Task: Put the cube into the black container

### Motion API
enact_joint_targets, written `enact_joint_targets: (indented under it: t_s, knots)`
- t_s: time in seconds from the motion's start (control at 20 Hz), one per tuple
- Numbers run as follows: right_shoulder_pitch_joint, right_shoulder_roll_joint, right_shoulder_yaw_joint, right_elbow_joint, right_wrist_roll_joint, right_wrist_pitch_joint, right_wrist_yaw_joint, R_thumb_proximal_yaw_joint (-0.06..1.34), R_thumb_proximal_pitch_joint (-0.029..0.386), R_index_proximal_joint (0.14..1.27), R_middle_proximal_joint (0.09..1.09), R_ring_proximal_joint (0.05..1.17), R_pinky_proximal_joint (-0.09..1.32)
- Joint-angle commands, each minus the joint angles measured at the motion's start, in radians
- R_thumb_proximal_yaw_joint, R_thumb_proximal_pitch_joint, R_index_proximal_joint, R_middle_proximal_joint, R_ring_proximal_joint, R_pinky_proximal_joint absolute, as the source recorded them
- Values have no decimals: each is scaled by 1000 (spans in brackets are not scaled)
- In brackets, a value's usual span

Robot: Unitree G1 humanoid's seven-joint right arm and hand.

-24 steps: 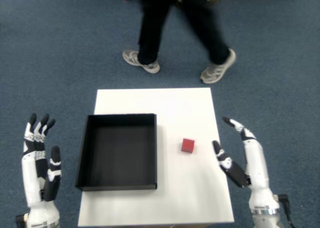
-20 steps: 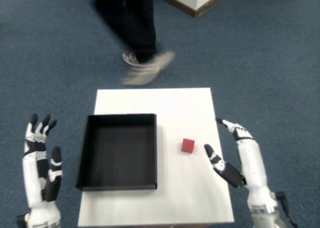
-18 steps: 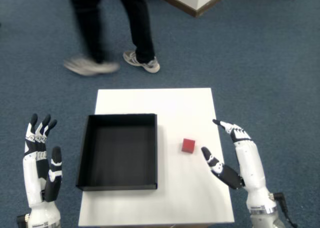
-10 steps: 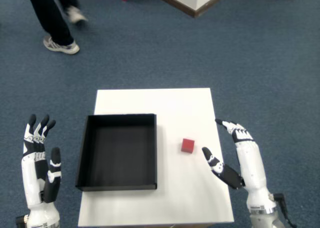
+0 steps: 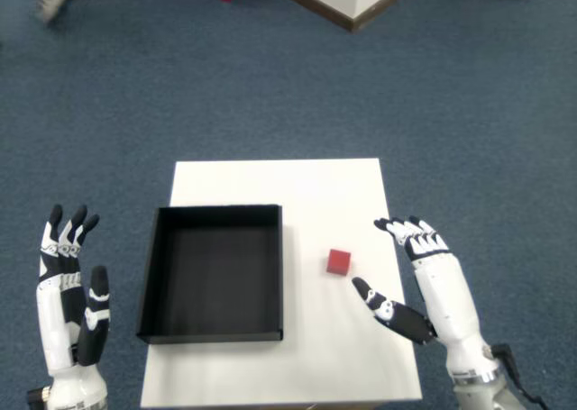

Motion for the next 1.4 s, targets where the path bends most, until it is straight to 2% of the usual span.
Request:
enact_joint_targets:
  t_s: [0.05, 0.4, 0.75, 1.2, 1.4]
  knots:
    - [-30, -31, -11, -75, -15, 21, -49, 308, 27, 297, 277, 270, 136]
    - [-18, -39, -3, -153, -101, 123, -50, 306, 19, 344, 265, 258, 79]
    - [-9, -20, 2, -191, -124, 180, -35, 317, 16, 364, 264, 256, 52]
    - [-18, 12, 22, -142, -149, 217, -29, 336, 12, 379, 269, 269, 69]
    - [-13, 22, 20, -120, -120, 175, -50, 343, 11, 380, 267, 271, 75]
